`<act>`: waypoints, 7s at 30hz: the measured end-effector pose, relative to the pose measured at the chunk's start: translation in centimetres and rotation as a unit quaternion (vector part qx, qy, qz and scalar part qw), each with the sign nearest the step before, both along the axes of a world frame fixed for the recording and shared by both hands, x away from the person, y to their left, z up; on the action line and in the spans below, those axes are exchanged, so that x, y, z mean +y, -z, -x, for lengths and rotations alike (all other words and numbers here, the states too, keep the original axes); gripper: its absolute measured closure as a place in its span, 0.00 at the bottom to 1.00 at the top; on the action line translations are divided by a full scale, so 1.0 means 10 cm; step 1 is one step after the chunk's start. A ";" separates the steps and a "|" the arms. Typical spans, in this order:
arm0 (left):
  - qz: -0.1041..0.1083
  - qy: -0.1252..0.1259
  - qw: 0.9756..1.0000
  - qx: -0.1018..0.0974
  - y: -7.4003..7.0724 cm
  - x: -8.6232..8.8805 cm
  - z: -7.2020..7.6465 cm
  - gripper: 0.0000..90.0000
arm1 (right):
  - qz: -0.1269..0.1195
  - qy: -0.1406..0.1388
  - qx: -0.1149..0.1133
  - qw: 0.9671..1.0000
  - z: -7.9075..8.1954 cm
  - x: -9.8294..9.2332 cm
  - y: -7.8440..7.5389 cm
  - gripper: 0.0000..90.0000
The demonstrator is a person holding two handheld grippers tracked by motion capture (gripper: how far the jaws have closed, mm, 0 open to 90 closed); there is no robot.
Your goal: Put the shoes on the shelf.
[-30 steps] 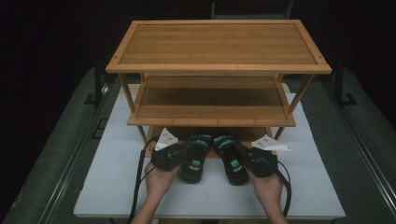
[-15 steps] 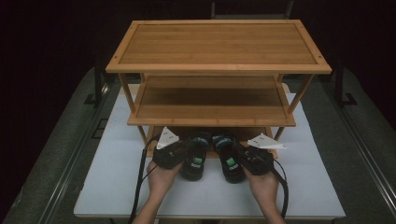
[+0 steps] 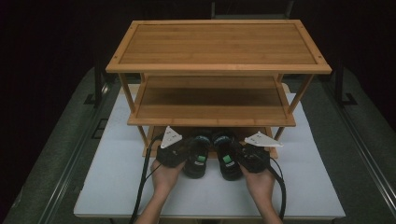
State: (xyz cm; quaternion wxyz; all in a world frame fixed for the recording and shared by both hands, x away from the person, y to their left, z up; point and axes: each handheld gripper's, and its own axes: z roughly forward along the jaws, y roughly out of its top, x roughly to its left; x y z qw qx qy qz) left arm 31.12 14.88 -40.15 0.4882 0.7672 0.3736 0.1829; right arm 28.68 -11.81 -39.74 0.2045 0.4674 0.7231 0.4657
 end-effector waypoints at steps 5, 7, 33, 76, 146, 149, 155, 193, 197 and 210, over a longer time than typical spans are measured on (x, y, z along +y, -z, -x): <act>0.000 -0.002 1.000 -0.001 0.00 -0.02 -0.02 0.84 | 0.000 0.002 -0.001 1.000 -0.02 0.01 0.01 0.91; 0.000 -0.001 1.000 -0.001 0.01 -0.02 -0.03 0.84 | 0.000 0.001 0.000 1.000 -0.02 0.02 0.00 0.91; -0.014 -0.009 1.000 -0.008 0.10 -0.02 -0.03 0.81 | 0.016 0.002 -0.001 1.000 -0.06 -0.03 0.06 0.85; 0.014 0.003 1.000 0.024 0.12 0.07 -0.04 0.76 | 0.002 -0.017 0.032 0.999 -0.06 -0.08 0.06 0.79; -0.047 0.052 0.997 0.046 0.37 0.05 0.44 0.41 | 0.080 -0.105 0.057 0.990 0.39 -0.12 0.36 0.53; -0.042 0.053 0.997 0.049 0.35 0.06 0.42 0.41 | 0.072 -0.106 0.057 0.990 0.38 -0.13 0.34 0.54; -0.031 0.054 0.997 0.045 0.31 0.06 0.39 0.42 | 0.063 -0.110 0.055 0.990 0.35 -0.14 0.32 0.55; -0.050 0.042 0.998 0.017 0.31 -0.12 0.02 0.48 | 0.093 -0.087 0.010 0.992 0.04 0.00 0.28 0.63; -0.053 0.035 0.998 0.014 0.30 -0.14 0.00 0.49 | 0.095 -0.079 0.005 0.992 0.02 0.01 0.29 0.65; -0.058 0.017 0.998 0.011 0.31 -0.18 -0.13 0.52 | 0.094 -0.050 -0.006 0.994 -0.08 0.07 0.33 0.66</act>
